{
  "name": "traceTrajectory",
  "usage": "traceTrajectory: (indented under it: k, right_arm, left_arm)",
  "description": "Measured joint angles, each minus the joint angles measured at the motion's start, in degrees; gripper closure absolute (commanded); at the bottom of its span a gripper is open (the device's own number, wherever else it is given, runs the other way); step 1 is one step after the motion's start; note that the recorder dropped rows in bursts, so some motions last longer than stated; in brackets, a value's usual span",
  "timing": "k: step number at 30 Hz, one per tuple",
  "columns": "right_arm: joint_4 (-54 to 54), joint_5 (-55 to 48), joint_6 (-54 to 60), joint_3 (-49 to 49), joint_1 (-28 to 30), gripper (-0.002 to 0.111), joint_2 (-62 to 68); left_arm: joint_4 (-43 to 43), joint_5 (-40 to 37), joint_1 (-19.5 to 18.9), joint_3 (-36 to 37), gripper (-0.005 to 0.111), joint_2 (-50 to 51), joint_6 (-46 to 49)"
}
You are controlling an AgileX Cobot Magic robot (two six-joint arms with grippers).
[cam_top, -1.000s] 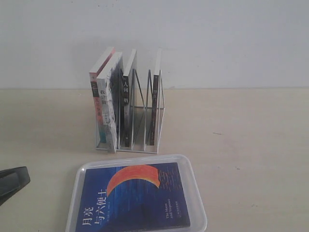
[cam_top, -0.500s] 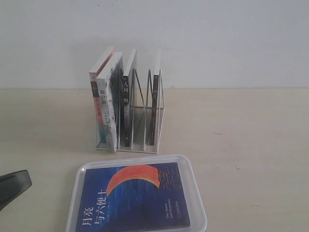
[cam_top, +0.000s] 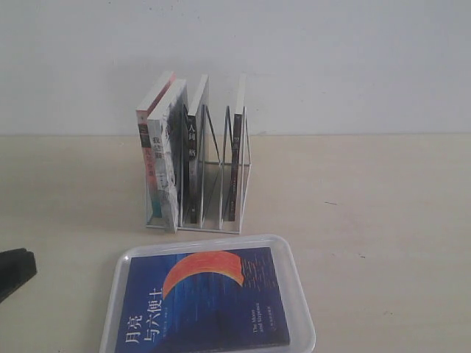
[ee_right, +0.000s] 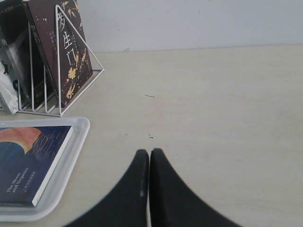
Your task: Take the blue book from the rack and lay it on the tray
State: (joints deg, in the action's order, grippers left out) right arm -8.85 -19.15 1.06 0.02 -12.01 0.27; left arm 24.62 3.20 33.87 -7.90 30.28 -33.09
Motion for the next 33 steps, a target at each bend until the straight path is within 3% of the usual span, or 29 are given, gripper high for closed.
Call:
traceTrajectory:
  k: [3, 11, 18, 21, 30, 33]
  right_arm:
    - [0.0, 0.0, 0.0, 0.0, 0.0, 0.108, 0.0]
    - [0.0, 0.0, 0.0, 0.0, 0.0, 0.108, 0.0]
    - [0.0, 0.0, 0.0, 0.0, 0.0, 0.108, 0.0]
    - [0.0, 0.0, 0.0, 0.0, 0.0, 0.108, 0.0]
    - [0.0, 0.0, 0.0, 0.0, 0.0, 0.108, 0.0]
    - [0.0, 0.0, 0.0, 0.0, 0.0, 0.108, 0.0]
  left_arm:
    - [-2.02, -6.31, -2.35, -1.44, 0.103, -5.36, 0.37]
    - [-7.21, -16.83, -14.91, -2.03, 0.103, -21.83, -0.8]
    - [-14.46, -20.53, -18.58, -2.25, 0.103, -29.85, -0.9]
    - [-15.25, -17.86, -18.58, -2.25, 0.103, -30.05, -0.9]
    - [-15.66, 2.7, -18.58, 5.68, 0.103, -30.16, -1.35]
    - [-15.66, 4.63, -18.58, 7.47, 0.103, -30.16, -1.35]
